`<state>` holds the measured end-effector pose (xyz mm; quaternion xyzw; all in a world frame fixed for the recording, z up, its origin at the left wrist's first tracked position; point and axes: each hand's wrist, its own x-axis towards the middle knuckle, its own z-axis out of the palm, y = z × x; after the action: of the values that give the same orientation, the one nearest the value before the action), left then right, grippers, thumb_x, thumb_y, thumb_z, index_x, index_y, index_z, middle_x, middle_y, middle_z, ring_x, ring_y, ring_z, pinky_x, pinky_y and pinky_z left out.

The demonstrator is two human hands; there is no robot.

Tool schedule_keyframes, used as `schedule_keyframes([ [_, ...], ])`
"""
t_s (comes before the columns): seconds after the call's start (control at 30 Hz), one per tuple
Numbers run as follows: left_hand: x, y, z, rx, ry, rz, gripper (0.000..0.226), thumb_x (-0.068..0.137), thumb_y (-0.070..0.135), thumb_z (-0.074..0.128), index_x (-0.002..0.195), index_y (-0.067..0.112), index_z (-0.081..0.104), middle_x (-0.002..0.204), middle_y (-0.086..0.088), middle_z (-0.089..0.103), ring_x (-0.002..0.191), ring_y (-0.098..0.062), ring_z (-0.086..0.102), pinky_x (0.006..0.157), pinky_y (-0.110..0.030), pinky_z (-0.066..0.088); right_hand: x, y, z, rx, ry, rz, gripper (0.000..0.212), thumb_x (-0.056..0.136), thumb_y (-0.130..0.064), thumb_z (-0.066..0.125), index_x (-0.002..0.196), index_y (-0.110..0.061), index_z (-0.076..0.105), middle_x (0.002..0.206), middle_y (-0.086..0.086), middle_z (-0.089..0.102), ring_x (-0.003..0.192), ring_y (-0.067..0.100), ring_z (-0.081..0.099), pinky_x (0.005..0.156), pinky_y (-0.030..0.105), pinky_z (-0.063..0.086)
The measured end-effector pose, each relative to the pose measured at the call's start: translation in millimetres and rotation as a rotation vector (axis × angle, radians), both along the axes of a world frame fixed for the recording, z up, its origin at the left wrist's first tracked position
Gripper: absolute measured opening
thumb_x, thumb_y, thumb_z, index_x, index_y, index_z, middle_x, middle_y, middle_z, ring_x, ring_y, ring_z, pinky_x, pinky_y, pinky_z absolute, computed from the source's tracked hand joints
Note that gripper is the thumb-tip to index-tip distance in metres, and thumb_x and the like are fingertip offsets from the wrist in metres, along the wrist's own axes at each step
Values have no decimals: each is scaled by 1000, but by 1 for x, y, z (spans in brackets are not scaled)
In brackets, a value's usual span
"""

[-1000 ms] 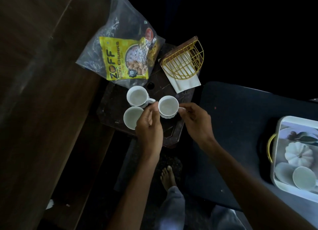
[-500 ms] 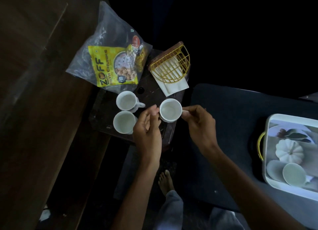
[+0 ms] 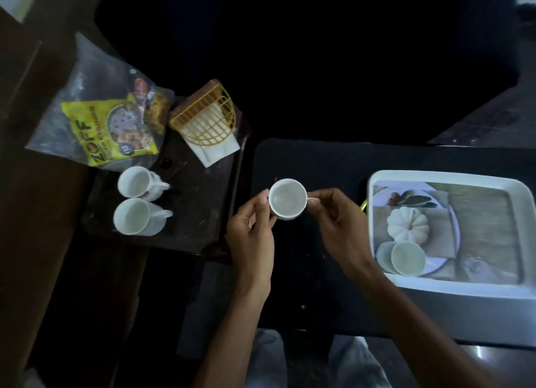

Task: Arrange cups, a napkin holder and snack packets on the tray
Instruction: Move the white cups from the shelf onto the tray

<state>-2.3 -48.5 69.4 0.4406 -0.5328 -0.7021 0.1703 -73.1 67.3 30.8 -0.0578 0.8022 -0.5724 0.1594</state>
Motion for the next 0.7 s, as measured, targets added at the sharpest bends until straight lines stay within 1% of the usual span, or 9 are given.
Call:
schedule_keyframes([
  [0.1, -11, 31, 2, 6, -7, -44, 27, 103, 21, 55, 119, 6, 72, 114, 1, 75, 102, 3, 71, 90, -23, 58, -9, 35, 5, 9, -28, -13, 6, 95, -17, 65, 96, -22, 69, 93, -12, 76, 88, 0, 71, 74, 10, 51],
  [0.23, -24, 71, 2, 24, -13, -98, 26, 102, 22, 57, 119, 8, 72, 116, 1, 74, 105, 0, 70, 89, -24, 59, -23, 80, 10, 68, -6, -12, 7, 95, -18, 64, 99, -21, 70, 91, -12, 75, 86, -1, 69, 71, 8, 49],
  [0.33, -34, 98, -2, 29, -23, -134, 27, 101, 24, 59, 120, 9, 71, 117, 0, 74, 108, -5, 71, 90, -27, 58, -32, 112, 10, 102, -17, -19, 8, 95, -17, 64, 100, -17, 71, 95, -11, 75, 91, -1, 68, 76, 7, 48],
  [0.4, -41, 116, -5, 31, -29, -152, 27, 101, 24, 59, 120, 9, 71, 117, -1, 74, 108, -7, 71, 90, -28, 59, -39, 132, 10, 118, -27, -29, 8, 95, -17, 65, 99, -15, 72, 96, -9, 75, 89, -4, 67, 77, 6, 47],
  [0.47, -49, 133, -10, 24, -43, -182, 27, 101, 25, 59, 120, 9, 71, 117, -1, 74, 109, -10, 71, 91, -31, 59, -45, 150, 9, 145, -19, -33, 7, 95, -16, 65, 97, -15, 72, 93, -9, 75, 84, -7, 66, 73, 5, 46],
  [0.53, -55, 145, -15, 17, -58, -220, 28, 101, 27, 59, 120, 10, 71, 117, -2, 75, 110, -12, 71, 95, -37, 58, -51, 165, 5, 159, -21, -43, 8, 95, -15, 65, 97, -13, 72, 93, -8, 74, 82, -9, 65, 72, 3, 46],
  [0.57, -59, 152, -18, 18, -64, -234, 28, 102, 28, 58, 119, 10, 72, 116, -2, 75, 110, -12, 71, 97, -39, 58, -54, 171, 3, 164, -23, -50, 9, 95, -14, 65, 99, -11, 73, 95, -8, 74, 82, -11, 65, 72, 3, 45],
  [0.63, -66, 162, -23, 26, -77, -240, 26, 102, 27, 58, 116, 11, 73, 109, 1, 77, 103, -8, 73, 95, -40, 59, -60, 183, -2, 179, -29, -57, 11, 95, -14, 65, 101, -12, 74, 95, -10, 74, 80, -14, 64, 71, 1, 44],
  [0.7, -72, 171, -31, 19, -92, -238, 25, 102, 26, 58, 113, 10, 74, 103, 2, 78, 96, -6, 74, 93, -41, 61, -65, 193, -7, 192, -33, -56, 10, 95, -14, 64, 99, -14, 74, 88, -12, 72, 76, -11, 64, 70, 3, 44],
])
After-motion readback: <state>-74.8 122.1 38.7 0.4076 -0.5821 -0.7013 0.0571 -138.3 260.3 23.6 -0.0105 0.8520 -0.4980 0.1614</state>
